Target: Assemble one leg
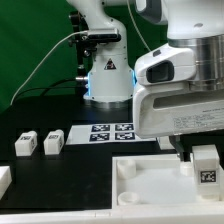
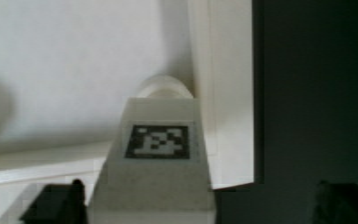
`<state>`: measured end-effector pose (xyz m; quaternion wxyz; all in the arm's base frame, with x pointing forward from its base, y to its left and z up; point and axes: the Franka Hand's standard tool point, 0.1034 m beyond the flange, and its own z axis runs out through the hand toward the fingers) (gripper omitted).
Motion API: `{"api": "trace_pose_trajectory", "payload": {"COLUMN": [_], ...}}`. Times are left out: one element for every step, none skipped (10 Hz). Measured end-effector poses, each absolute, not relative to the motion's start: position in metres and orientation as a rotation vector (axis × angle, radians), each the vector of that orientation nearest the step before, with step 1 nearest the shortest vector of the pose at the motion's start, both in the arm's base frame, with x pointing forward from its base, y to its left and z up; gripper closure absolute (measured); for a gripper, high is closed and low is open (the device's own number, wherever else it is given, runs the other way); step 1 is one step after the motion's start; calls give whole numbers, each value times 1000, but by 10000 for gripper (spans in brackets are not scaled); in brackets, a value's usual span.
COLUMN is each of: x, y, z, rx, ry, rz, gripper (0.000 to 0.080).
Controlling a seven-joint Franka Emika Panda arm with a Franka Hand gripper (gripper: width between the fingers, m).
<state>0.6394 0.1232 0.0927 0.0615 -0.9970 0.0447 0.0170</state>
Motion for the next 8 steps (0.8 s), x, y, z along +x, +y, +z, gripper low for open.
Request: {"api": "trace_pose_trajectory", "payload": {"x": [639,639,640,640,640,640,640,641], "y": [123,123,123,122,122,122,122,121], "z": [93,92,93,93,93,93,93,93], "rx": [-3015,-3015,-3016,-3016,-3016,-3015,-3014,-3010], "ry": [135,135,135,136,136,147,182,185], "rz": [52,52,51,51,51,51,53,19], "gripper": [304,304,501,498,498,498,498,498]}}
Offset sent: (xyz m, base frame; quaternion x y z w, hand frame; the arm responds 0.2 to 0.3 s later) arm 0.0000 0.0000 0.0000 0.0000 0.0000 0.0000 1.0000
